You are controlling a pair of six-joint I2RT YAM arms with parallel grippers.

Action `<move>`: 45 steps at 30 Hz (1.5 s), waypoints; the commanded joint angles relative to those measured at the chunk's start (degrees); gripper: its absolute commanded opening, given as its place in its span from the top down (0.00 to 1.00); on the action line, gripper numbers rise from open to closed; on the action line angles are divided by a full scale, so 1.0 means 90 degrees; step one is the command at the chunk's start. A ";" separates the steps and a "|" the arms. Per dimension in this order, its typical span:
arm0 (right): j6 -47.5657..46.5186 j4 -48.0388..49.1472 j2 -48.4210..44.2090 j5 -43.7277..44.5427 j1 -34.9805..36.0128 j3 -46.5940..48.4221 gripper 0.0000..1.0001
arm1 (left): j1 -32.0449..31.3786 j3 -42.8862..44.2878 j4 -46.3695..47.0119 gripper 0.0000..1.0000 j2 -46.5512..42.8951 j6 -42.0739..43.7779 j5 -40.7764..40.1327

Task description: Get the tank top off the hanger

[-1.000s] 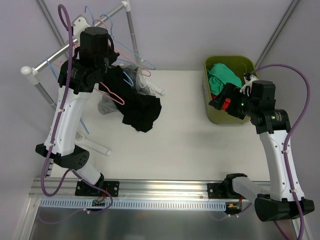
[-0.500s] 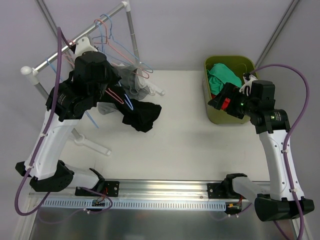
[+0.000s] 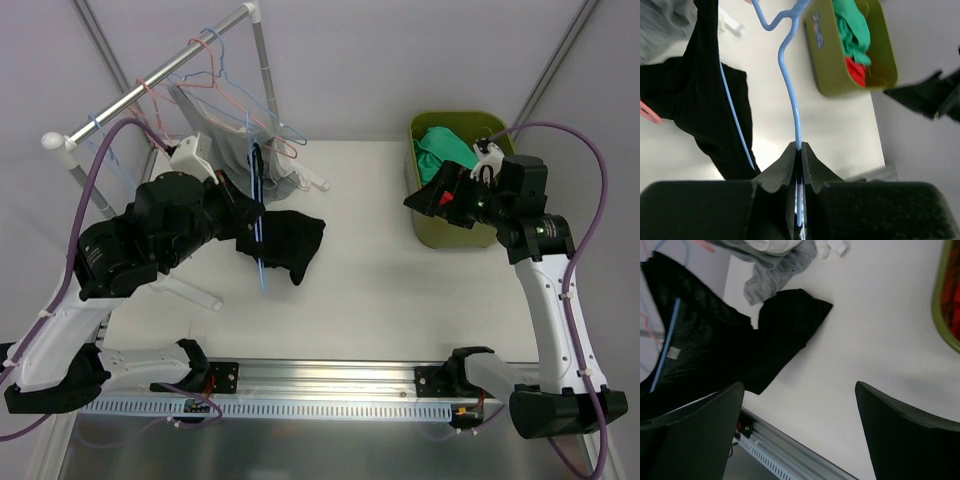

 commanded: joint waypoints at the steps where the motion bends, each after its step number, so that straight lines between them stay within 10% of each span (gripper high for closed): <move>1: -0.0232 0.0921 0.0086 -0.1528 0.0180 -0.0005 0.01 | -0.0247 -0.0287 0.0285 1.00 -0.0131 0.0023 0.1108; 11: -0.0467 0.1468 0.0759 -0.1026 0.2142 0.0151 0.12 | -0.0775 -0.0727 0.2021 1.00 -0.0239 0.0269 0.3980; 21: -0.0593 0.1772 0.0770 0.0020 0.2603 0.0336 0.41 | -0.0784 -0.0190 0.2394 1.00 0.0308 -0.0064 0.4733; 26: -0.0730 0.1781 0.0546 0.0878 0.2573 0.0249 0.72 | -0.0784 -0.0190 0.2472 1.00 0.0289 -0.0064 0.4656; 28: -0.0769 0.1762 0.0428 0.1219 0.2535 0.0161 1.00 | -0.0784 -0.0238 0.2472 1.00 0.0279 -0.0035 0.4588; 45: -0.1004 0.0767 0.1383 0.1476 0.0680 0.1293 1.00 | -0.0784 -0.0114 0.2462 1.00 0.0679 0.0062 0.5193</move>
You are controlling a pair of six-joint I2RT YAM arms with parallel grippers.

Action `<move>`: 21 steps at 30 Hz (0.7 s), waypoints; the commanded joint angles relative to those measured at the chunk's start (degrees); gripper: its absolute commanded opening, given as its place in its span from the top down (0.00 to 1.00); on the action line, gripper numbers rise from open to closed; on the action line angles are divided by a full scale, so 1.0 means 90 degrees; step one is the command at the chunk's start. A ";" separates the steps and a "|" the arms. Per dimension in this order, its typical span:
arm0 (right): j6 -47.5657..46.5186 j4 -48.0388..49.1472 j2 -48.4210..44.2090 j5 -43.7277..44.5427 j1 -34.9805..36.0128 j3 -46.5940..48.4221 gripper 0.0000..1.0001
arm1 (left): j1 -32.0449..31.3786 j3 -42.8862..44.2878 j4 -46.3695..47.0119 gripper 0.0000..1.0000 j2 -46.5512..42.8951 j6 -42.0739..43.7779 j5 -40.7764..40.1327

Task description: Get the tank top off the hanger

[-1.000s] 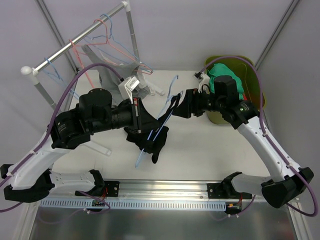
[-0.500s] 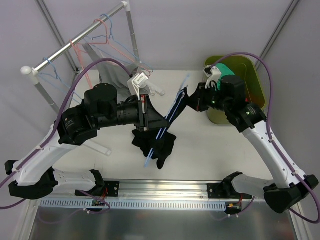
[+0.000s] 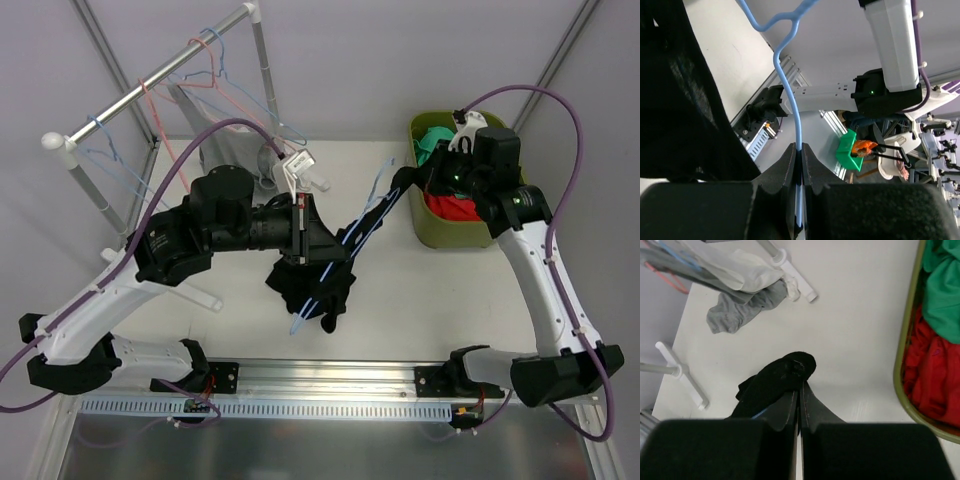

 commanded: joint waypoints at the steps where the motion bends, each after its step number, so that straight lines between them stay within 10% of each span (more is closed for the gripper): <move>1: -0.0224 -0.0436 0.0466 0.0276 -0.0314 0.0579 1.00 | -0.0070 0.0636 0.0354 1.00 0.0140 0.0138 0.0402; 13: 0.0467 -0.0555 -0.0147 -0.2066 -0.0520 0.0335 1.00 | -0.0070 0.3926 0.0578 1.00 0.1721 0.2471 -0.0956; 21: 0.1406 0.0148 -0.0703 -0.3670 -0.0168 -0.0513 0.98 | -0.0168 0.2954 0.3690 1.00 0.2416 0.5582 -0.2663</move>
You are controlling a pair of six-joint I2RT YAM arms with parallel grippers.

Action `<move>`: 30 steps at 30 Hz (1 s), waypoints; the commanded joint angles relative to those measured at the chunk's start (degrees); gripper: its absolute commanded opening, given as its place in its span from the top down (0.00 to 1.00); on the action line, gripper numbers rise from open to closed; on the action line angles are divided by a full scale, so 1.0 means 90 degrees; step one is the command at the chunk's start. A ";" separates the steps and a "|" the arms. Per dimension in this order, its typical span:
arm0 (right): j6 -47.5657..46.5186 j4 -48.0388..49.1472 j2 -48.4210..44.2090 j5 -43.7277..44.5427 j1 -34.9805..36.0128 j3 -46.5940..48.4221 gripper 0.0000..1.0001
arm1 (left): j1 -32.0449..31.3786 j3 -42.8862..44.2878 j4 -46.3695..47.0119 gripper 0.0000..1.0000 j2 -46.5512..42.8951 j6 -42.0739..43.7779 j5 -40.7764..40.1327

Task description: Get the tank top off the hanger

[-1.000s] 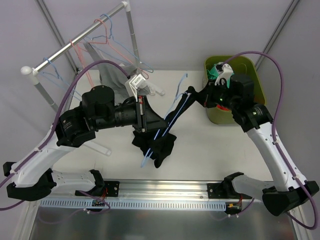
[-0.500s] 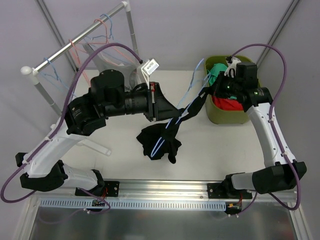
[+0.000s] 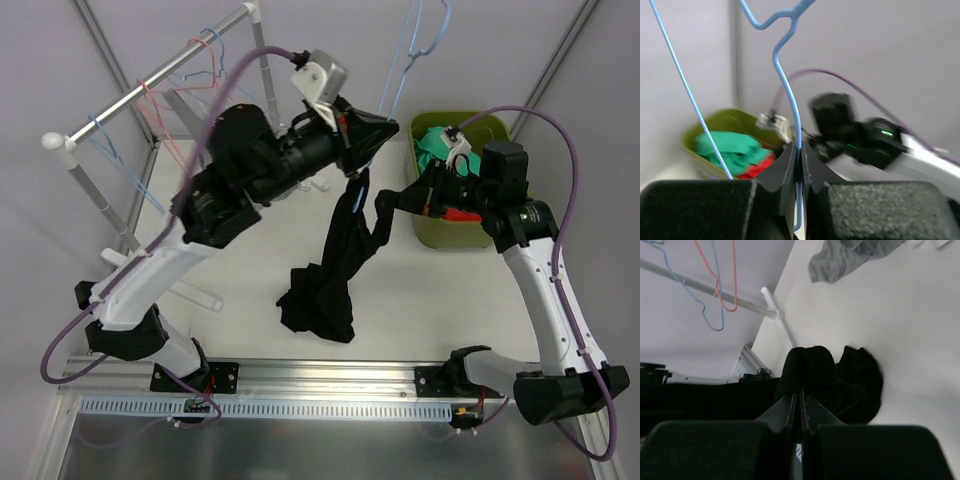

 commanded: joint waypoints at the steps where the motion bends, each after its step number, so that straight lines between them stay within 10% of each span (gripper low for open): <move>1: 0.0426 0.0207 -0.0565 -0.0722 0.0133 -0.0346 0.97 | -0.0093 -0.0460 0.2510 1.00 0.0385 0.2150 -0.1500; 12: -0.0463 -0.1200 -0.1329 0.0518 0.0601 -0.1410 0.67 | -0.0122 -0.2129 0.6391 1.00 0.0641 0.5424 -0.2851; 15: -0.0443 -0.1239 -0.1270 0.0928 0.0757 -0.1450 0.42 | -0.0112 -0.2423 0.6115 1.00 0.0417 0.4909 -0.2959; 20: -0.0512 -0.1249 -0.1017 0.0998 0.0855 -0.1285 0.39 | -0.0170 -0.3233 0.5586 1.00 -0.0237 0.3652 -0.3085; 30: -0.0824 -0.1220 -0.0411 0.1124 0.0885 -0.1031 0.27 | -0.1947 -0.3440 0.5242 1.00 -0.0718 0.2232 -0.7146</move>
